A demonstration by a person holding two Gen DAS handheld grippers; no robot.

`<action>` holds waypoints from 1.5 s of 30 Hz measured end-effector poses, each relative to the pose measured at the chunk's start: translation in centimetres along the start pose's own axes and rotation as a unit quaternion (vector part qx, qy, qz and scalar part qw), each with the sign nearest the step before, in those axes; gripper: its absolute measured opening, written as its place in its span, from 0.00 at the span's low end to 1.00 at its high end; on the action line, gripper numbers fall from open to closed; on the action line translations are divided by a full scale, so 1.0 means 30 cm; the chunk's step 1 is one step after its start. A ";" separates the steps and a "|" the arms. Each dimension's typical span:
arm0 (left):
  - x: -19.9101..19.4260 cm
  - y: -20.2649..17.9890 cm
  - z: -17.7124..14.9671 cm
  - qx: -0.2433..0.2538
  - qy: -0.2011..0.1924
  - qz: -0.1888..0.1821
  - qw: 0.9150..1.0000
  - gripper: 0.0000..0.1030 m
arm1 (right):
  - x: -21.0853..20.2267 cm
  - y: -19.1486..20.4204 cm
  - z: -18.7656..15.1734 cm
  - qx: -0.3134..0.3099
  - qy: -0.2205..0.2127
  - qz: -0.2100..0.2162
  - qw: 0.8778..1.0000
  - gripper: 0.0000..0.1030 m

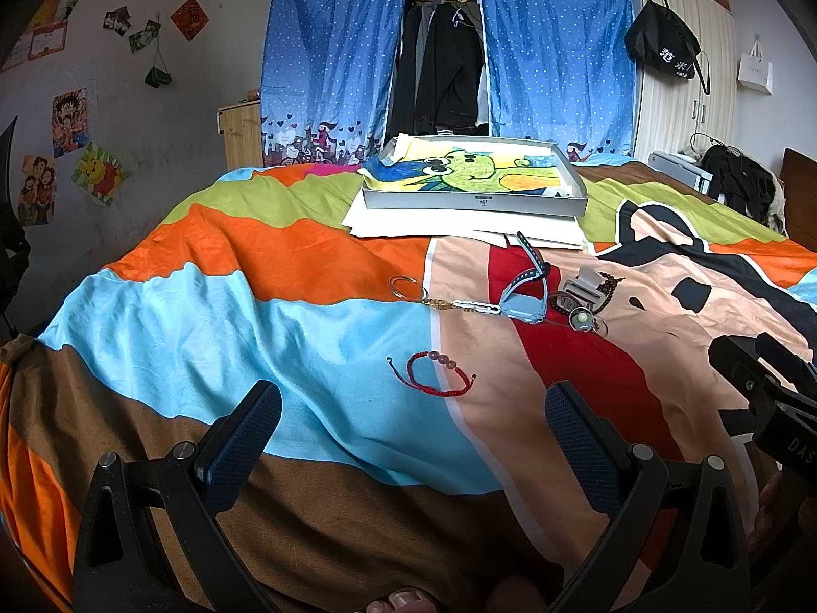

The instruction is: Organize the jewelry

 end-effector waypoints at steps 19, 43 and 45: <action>0.000 -0.001 0.000 0.000 0.001 0.000 1.000 0.99 | 0.002 -0.007 -0.002 0.002 0.004 0.001 1.000 1.00; 0.269 0.100 0.048 0.010 0.110 -0.102 0.989 0.98 | 0.164 -0.061 0.061 -0.038 0.106 0.091 0.989 1.00; 0.302 0.116 0.048 0.005 0.120 -0.104 0.987 0.92 | 0.202 -0.051 0.064 -0.047 0.118 0.104 0.986 1.00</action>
Point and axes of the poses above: each gripper's, at about its wrist camera, not at the fingertips, and x roughly the way its jaws point, y to its left, z to its top, the point moved 1 cm from there along x, roughly the way its jaws point, and after that the axes turned 11 degrees about -z, right-handed, at the moved point
